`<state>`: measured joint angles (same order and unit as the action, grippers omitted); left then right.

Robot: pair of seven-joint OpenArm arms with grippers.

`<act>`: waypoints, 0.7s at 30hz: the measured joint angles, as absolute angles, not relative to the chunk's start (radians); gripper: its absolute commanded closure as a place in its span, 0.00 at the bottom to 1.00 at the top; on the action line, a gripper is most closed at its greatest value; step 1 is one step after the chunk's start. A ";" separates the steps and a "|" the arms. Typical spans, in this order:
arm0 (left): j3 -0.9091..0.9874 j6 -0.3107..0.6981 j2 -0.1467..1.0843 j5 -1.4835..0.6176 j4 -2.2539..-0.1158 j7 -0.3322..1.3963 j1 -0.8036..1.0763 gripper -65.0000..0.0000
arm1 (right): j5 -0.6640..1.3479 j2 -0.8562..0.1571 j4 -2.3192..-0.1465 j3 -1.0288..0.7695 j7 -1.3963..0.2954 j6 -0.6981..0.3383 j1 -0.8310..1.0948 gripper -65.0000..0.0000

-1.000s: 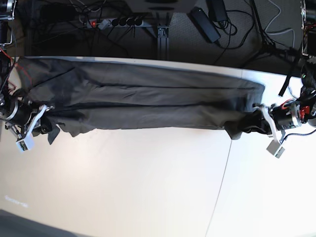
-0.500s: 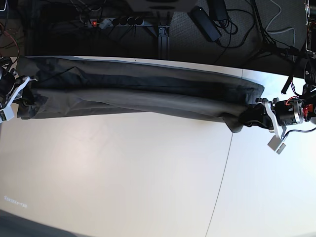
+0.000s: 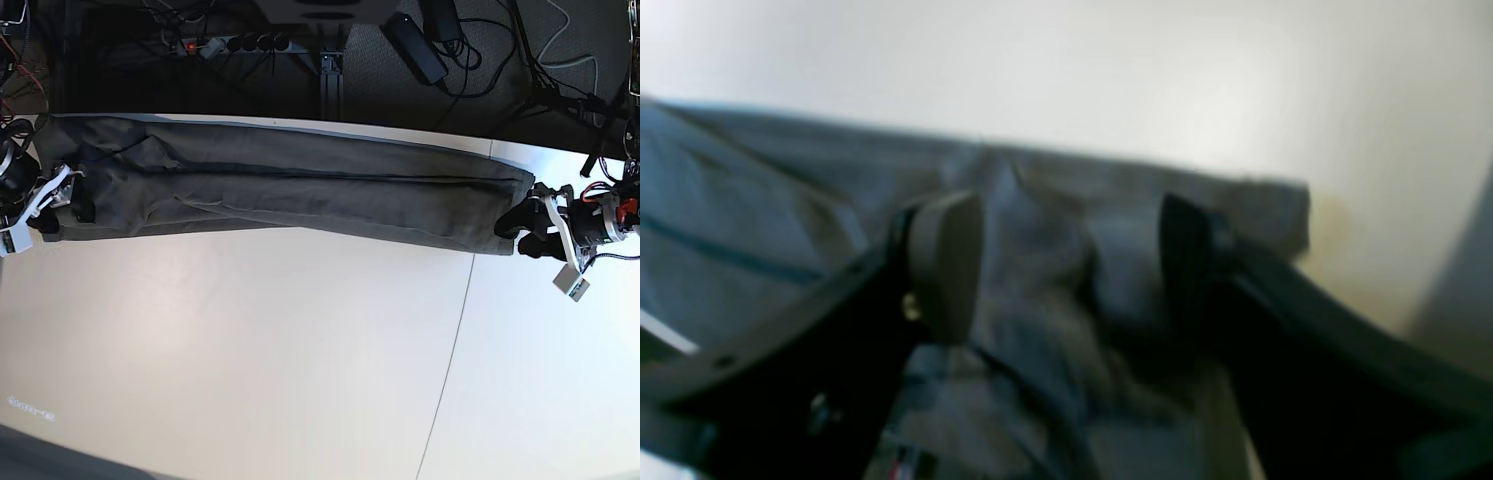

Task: Fold the T-shirt properly
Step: 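Lay the long folded strip flat and adjust its ends with both grippers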

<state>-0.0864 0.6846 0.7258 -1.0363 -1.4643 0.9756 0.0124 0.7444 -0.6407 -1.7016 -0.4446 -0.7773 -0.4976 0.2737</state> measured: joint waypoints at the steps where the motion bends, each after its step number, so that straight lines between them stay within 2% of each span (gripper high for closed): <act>1: -0.072 0.685 0.726 -1.037 -1.464 0.972 0.027 0.36 | 0.753 -0.635 -1.709 -0.445 -0.775 -0.498 0.269 0.37; 2: -0.055 0.685 0.726 -1.024 -1.464 0.966 0.044 0.36 | 0.768 -0.628 -1.712 -0.446 -0.778 -0.498 0.268 0.40; 3: -0.035 0.685 0.726 -1.007 -1.464 0.963 0.061 0.36 | 0.774 -0.617 -1.713 -0.446 -0.779 -0.498 0.266 0.49; 4: -0.012 0.685 0.726 -1.007 -1.464 0.960 0.078 0.36 | 0.775 -0.606 -1.713 -0.446 -0.781 -0.498 0.266 0.64; 5: 0.010 0.685 0.726 -1.008 -1.464 0.954 0.094 0.36 | 0.776 -0.595 -1.713 -0.445 -0.786 -0.498 0.266 0.84; 6: 0.031 0.685 0.726 -1.011 -1.464 0.956 0.108 0.36 | 0.779 -0.586 -1.712 -0.445 -0.786 -0.498 0.266 1.00; 11: 0.065 0.684 0.723 -1.031 -1.464 0.941 0.151 0.36 | 0.755 -0.545 -1.689 -0.445 -0.779 -0.498 0.266 1.00; 13: 0.065 0.684 0.705 -1.030 -1.464 0.921 0.173 0.32 | 0.752 -0.529 -1.665 -0.445 -0.781 -0.498 0.266 1.00; 21: 0.065 0.684 0.612 -1.012 -1.464 0.896 0.179 0.32 | 0.739 -0.515 -1.525 -0.441 -0.778 -0.498 0.266 1.00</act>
<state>0.0650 0.6838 0.6125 -1.0119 -1.4639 0.8959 0.1795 0.7387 -0.5148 -1.5246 -0.4412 -0.7784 -0.4980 0.2661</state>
